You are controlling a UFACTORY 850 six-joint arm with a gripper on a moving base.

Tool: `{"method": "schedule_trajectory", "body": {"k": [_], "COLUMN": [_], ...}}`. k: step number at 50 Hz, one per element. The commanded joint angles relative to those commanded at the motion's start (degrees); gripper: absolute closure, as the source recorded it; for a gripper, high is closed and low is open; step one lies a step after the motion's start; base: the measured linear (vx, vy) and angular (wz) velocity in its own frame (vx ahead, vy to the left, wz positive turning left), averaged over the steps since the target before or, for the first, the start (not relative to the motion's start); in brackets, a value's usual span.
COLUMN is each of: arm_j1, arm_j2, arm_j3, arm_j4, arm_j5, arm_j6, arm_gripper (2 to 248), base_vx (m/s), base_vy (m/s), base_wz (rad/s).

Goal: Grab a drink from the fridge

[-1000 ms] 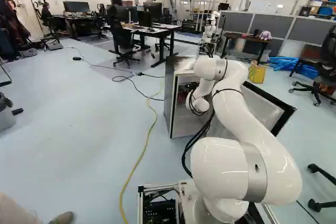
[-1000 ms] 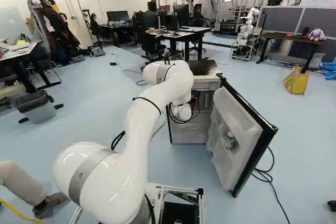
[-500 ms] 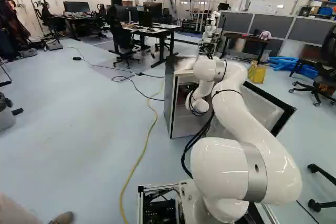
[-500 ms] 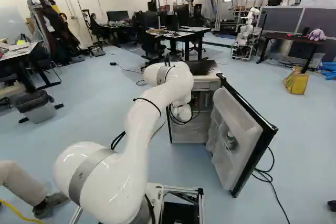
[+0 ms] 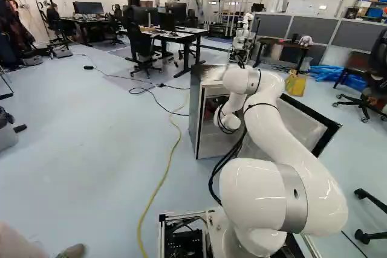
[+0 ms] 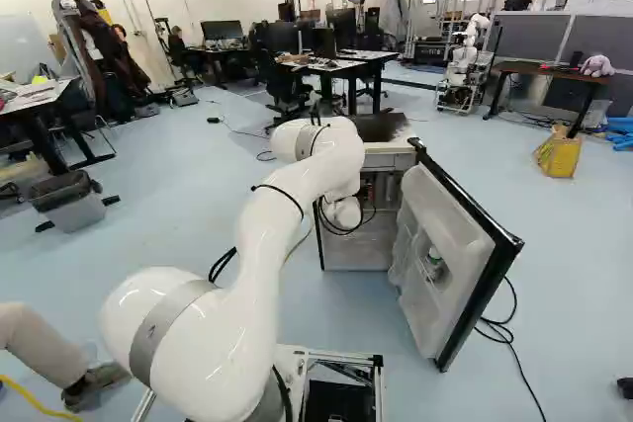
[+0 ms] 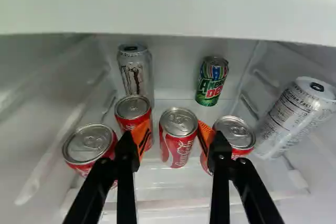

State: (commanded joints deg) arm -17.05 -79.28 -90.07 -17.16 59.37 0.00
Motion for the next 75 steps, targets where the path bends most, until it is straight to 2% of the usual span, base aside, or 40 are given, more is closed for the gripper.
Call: {"method": "schedule_trajectory", "body": {"k": [2,3,7,8,32,61,75], "arm_j1": [0.0,0.0,0.0,0.0,0.02,0.24,0.36], "arm_j2": [0.0,0.0,0.0,0.0,0.47,4.66,8.06], "arm_j3": [0.0,0.0,0.0,0.0,0.83,8.32,12.96], "arm_j4": [0.0,0.0,0.0,0.0,0.0,0.0,0.0], "arm_j5": [0.0,0.0,0.0,0.0,0.0,0.0,0.0], "arm_j6": [0.0,0.0,0.0,0.0,0.0,0.0,0.0], "arm_gripper": [107,136,136,162,164,164,164], "base_vx": [0.0,0.0,0.0,0.0,0.0,0.0,0.0], "base_vy": [0.0,0.0,0.0,0.0,0.0,0.0,0.0], "base_wz": [0.0,0.0,0.0,0.0,0.0,0.0,0.0]}}
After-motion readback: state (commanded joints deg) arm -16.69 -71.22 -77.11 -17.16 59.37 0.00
